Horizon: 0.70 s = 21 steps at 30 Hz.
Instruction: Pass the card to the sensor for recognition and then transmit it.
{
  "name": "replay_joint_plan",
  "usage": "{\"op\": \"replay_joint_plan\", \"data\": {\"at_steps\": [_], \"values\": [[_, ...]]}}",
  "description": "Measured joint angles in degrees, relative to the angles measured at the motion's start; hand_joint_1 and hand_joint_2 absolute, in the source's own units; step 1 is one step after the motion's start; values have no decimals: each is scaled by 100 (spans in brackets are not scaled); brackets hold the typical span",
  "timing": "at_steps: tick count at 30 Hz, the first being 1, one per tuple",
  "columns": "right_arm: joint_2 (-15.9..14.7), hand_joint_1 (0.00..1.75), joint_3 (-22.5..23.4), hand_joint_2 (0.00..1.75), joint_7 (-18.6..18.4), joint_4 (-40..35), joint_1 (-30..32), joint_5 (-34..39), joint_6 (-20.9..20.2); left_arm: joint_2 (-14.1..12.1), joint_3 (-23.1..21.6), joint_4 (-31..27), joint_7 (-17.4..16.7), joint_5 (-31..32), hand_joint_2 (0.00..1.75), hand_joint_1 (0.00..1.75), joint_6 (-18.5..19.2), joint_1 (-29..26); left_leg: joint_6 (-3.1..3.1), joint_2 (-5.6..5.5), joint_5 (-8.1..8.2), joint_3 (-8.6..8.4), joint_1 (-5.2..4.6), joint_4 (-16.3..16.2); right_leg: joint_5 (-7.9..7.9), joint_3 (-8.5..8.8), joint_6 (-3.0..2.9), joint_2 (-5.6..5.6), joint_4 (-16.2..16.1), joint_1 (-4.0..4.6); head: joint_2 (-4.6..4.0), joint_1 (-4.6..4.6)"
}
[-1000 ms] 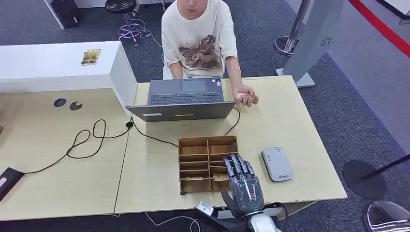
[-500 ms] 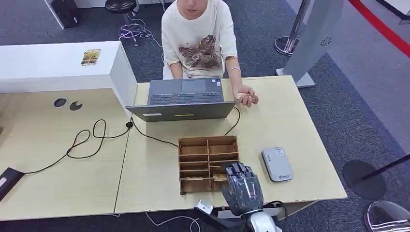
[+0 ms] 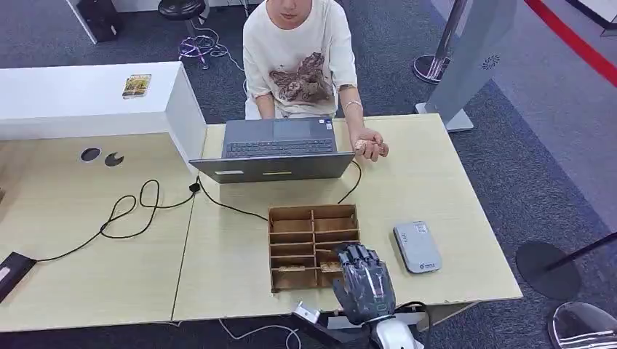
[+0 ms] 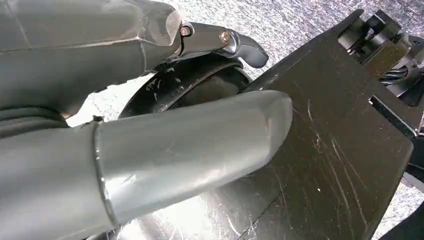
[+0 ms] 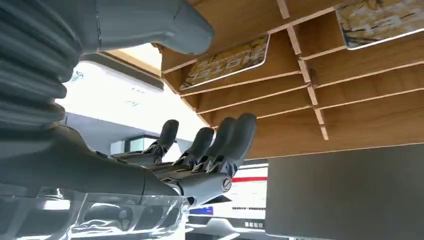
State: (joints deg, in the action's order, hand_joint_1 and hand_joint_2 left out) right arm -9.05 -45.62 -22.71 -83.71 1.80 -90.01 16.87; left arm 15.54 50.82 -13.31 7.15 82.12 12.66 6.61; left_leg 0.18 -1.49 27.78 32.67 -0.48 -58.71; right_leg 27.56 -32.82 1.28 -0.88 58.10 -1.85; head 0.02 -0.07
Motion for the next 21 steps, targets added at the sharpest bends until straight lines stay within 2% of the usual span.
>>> {"op": "replay_joint_plan", "data": {"at_steps": [2, 10, 13, 15, 17, 18, 20, 21], "values": [[0, 80, -7, 175, 28, 2, -11, 0, 0, 0, 0, 0, 0, 0, 0, 0, 0, 0, 0, 0, 0, 0, 0, 0, 0, 0, 0, 0, 0, 0, 0, 0], [48, 79, -28, 175, 100, 55, -54, 0, 0, 0, 0, 0, 0, 0, 0, 0, 4, 0, 0, 0, 0, 0, 0, 0, 0, 0, 0, 0, 0, 0, 0, 0], [63, 87, -33, 175, 103, 81, -68, 0, -2, 0, 0, 0, 0, 0, 0, 0, 7, 1, 0, 0, 0, 0, 0, 0, 0, 0, 0, 0, 0, 0, 0, 0], [66, 86, -39, 175, 103, 105, -81, 0, -2, 2, 0, 0, 0, 0, 0, 0, 7, 0, 0, 0, 0, 1, 0, 0, 0, 0, 0, 0, 0, 0, -2, 0], [66, 96, -59, 175, 103, 127, -91, 0, -2, 2, 0, 0, 0, 2, 0, 0, 7, 1, 0, 0, 0, 1, 0, 0, 0, 0, 0, 0, 0, 0, 0, 0], [66, 96, -72, 175, 96, 133, -94, 0, -2, 2, 0, 0, 0, 2, 0, 0, 7, 1, 0, 0, 0, 1, 0, 0, 0, 0, 0, 0, 0, 0, 0, 0], [66, 113, -105, 175, 72, 142, -112, 0, -2, 2, 0, 0, 0, 2, 0, 0, 9, 1, 0, 0, 0, 1, 0, 0, 0, 0, 0, 0, 0, 0, 0, 0], [66, 115, -118, 175, 59, 149, -116, 0, -4, 2, 0, 0, 0, 2, 0, 0, 9, 1, 0, 0, 0, 1, 0, 0, 0, 0, 0, 0, 0, 0, -2, 0]]}}
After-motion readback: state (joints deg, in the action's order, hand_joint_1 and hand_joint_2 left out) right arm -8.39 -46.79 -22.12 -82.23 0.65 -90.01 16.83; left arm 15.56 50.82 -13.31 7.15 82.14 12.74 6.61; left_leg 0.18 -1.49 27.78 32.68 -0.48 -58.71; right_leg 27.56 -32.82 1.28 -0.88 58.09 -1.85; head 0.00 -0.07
